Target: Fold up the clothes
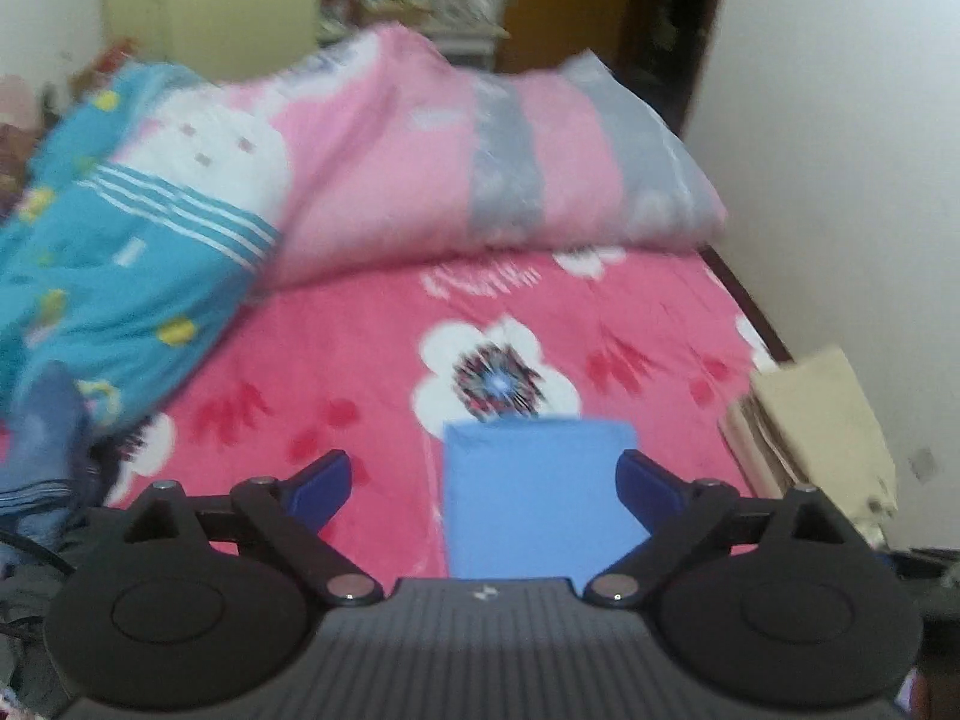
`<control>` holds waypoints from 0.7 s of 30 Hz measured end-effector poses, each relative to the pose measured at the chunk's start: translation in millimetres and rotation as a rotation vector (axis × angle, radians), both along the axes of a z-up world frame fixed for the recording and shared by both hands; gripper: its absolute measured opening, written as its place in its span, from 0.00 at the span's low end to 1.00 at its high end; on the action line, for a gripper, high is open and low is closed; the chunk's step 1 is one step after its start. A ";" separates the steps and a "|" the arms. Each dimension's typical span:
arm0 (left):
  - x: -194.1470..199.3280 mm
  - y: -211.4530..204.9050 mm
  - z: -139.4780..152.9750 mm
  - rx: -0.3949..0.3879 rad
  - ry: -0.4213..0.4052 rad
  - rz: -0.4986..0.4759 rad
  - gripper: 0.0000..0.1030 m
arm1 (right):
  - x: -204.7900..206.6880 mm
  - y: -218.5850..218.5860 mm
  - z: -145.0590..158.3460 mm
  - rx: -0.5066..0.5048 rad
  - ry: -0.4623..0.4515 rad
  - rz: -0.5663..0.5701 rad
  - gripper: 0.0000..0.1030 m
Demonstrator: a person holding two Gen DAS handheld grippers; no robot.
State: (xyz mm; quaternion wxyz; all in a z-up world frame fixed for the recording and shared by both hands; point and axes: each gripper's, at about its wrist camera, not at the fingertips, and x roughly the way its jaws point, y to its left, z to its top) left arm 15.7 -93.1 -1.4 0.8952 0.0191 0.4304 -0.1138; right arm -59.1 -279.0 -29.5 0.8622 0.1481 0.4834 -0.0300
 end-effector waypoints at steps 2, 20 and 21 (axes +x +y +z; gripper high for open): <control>-4.2 -3.3 10.0 0.009 -0.013 0.049 0.93 | -4.2 2.8 5.7 -0.031 -0.007 0.009 0.77; -42.0 -13.5 16.5 0.058 0.088 0.122 0.93 | -29.3 16.1 12.7 -0.056 0.042 0.107 0.79; -42.1 -13.1 16.6 0.057 0.089 0.124 0.93 | -30.0 16.3 12.4 -0.055 0.045 0.104 0.79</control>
